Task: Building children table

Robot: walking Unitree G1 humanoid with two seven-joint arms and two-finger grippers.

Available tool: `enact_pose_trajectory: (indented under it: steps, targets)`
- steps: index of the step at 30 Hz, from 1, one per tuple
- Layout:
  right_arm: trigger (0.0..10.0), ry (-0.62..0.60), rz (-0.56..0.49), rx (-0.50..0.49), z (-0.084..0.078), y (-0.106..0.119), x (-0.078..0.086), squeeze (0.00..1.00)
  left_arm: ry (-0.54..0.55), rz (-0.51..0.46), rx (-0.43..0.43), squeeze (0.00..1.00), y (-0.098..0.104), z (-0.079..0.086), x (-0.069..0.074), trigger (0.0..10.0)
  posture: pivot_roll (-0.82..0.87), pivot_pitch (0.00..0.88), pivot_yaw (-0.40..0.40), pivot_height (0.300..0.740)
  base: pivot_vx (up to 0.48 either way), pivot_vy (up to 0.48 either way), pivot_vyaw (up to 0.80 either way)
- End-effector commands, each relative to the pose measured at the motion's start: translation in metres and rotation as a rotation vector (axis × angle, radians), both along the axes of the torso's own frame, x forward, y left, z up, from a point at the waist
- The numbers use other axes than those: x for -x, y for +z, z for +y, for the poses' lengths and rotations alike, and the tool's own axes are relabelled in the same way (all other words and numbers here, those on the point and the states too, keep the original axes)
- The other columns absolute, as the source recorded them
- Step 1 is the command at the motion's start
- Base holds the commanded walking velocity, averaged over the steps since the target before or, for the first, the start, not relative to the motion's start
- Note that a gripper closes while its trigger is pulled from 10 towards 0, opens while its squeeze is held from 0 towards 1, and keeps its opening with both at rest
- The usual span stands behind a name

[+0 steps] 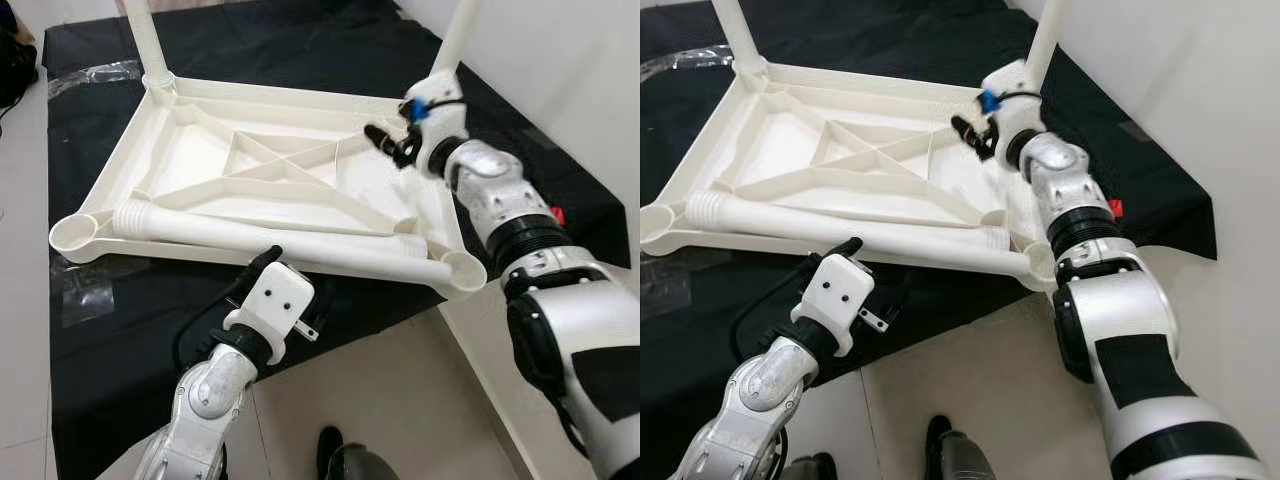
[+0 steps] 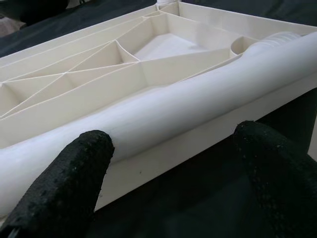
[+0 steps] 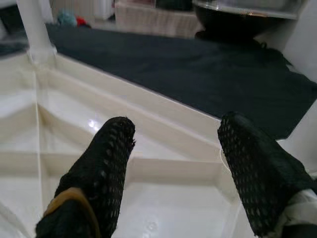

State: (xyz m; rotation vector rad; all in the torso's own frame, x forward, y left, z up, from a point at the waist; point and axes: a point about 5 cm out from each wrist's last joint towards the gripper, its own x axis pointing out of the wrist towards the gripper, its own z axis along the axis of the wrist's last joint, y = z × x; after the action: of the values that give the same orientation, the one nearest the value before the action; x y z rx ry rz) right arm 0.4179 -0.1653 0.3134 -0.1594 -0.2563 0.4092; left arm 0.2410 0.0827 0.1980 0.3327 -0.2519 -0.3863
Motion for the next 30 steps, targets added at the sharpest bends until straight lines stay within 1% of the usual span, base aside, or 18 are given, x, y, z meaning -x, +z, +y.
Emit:
enact_pose_trajectory:
  steps: [1, 2, 4, 6, 7, 8, 10, 13, 14, 17, 20, 21, 22, 25, 26, 28, 29, 30]
  targets:
    - [10.0, 0.014, -0.004, -0.047, -0.003, -0.004, 0.001, 0.00, -0.006, 0.026, -0.005, 0.00, -0.007, 0.000, 0.001, 10.0, 0.04, 0.220, -0.085, 0.740, 0.000, 0.000, 0.00]
    - [10.0, 0.015, -0.038, -0.093, -0.006, -0.005, 0.005, 0.00, -0.003, 0.027, -0.007, 0.00, -0.008, 0.002, 0.001, 10.0, 0.04, 0.205, -0.078, 0.740, 0.000, 0.000, 0.00]
    - [10.0, 0.015, -0.038, -0.093, -0.006, -0.005, 0.005, 0.00, -0.003, 0.027, -0.007, 0.00, -0.008, 0.002, 0.001, 10.0, 0.04, 0.205, -0.078, 0.740, 0.000, 0.000, 0.00]
    - [10.0, -0.002, -0.117, -0.199, -0.011, -0.010, 0.019, 0.00, 0.006, 0.034, -0.013, 0.00, -0.012, 0.005, 0.000, 10.0, 0.04, 0.184, -0.067, 0.740, 0.000, 0.000, 0.00]
    - [10.0, -0.038, -0.165, -0.201, -0.013, -0.014, 0.030, 0.00, 0.010, 0.039, -0.020, 0.00, -0.015, 0.007, 0.000, 10.0, 0.04, 0.170, -0.059, 0.740, 0.000, 0.000, 0.00]
    - [10.0, -0.038, -0.165, -0.201, -0.013, -0.014, 0.030, 0.00, 0.010, 0.039, -0.020, 0.00, -0.015, 0.007, 0.000, 10.0, 0.04, 0.170, -0.059, 0.740, 0.000, 0.000, 0.00]
    - [10.0, -0.063, -0.195, -0.194, -0.014, -0.016, 0.038, 0.00, 0.012, 0.042, -0.025, 0.00, -0.016, 0.008, -0.001, 10.0, 0.04, 0.170, -0.059, 0.740, 0.000, 0.000, 0.00]
    - [10.0, -0.137, -0.218, -0.240, -0.022, -0.022, 0.058, 0.00, 0.014, 0.048, -0.031, 0.00, -0.020, 0.010, -0.003, 10.0, 0.04, 0.145, -0.051, 0.740, 0.000, 0.000, 0.00]
    - [10.0, -0.137, -0.218, -0.240, -0.022, -0.022, 0.058, 0.00, 0.014, 0.048, -0.031, 0.00, -0.020, 0.010, -0.003, 10.0, 0.04, 0.145, -0.051, 0.740, 0.000, 0.000, 0.00]
    - [10.0, -0.182, -0.230, -0.266, -0.031, -0.028, 0.074, 0.00, 0.010, 0.049, -0.034, 0.00, -0.022, 0.009, -0.003, 10.0, 0.04, 0.135, -0.042, 0.740, 0.000, 0.000, 0.00]
    - [10.0, -0.190, -0.234, -0.261, -0.033, -0.031, 0.078, 0.00, 0.008, 0.049, -0.034, 0.00, -0.022, 0.009, -0.003, 10.0, 0.04, 0.134, -0.041, 0.740, 0.000, 0.000, 0.00]
    - [10.0, -0.203, -0.223, -0.243, -0.038, -0.039, 0.084, 0.00, 0.003, 0.050, -0.033, 0.00, -0.022, 0.008, -0.003, 10.0, 0.04, 0.136, -0.039, 0.740, 0.000, 0.000, 0.00]
    - [10.0, -0.203, -0.223, -0.243, -0.038, -0.039, 0.084, 0.00, 0.003, 0.050, -0.033, 0.00, -0.022, 0.008, -0.003, 10.0, 0.04, 0.136, -0.039, 0.740, 0.000, 0.000, 0.00]
    - [10.0, -0.217, -0.112, -0.199, -0.054, -0.077, 0.109, 0.00, -0.016, 0.068, -0.025, 0.00, -0.026, 0.008, 0.000, 10.0, 0.03, 0.137, -0.030, 0.740, 0.000, 0.000, 0.00]
    - [10.0, -0.217, -0.112, -0.199, -0.054, -0.077, 0.109, 0.00, -0.016, 0.068, -0.025, 0.00, -0.026, 0.008, 0.000, 10.0, 0.03, 0.137, -0.030, 0.740, 0.000, 0.000, 0.00]
    - [10.0, -0.213, -0.052, -0.163, -0.059, -0.099, 0.125, 0.00, -0.025, 0.077, -0.019, 0.00, -0.028, 0.009, 0.003, 10.0, 0.03, 0.137, -0.027, 0.740, 0.000, 0.000, 0.00]
    - [10.0, -0.213, -0.052, -0.163, -0.059, -0.099, 0.125, 0.00, -0.025, 0.077, -0.019, 0.00, -0.028, 0.009, 0.003, 10.0, 0.03, 0.137, -0.027, 0.740, 0.000, 0.000, 0.00]
    - [10.0, -0.223, -0.014, -0.144, -0.064, -0.109, 0.134, 0.00, -0.027, 0.079, -0.016, 0.00, -0.029, 0.009, 0.004, 10.0, 0.03, 0.136, -0.026, 0.740, 0.000, 0.000, 0.00]
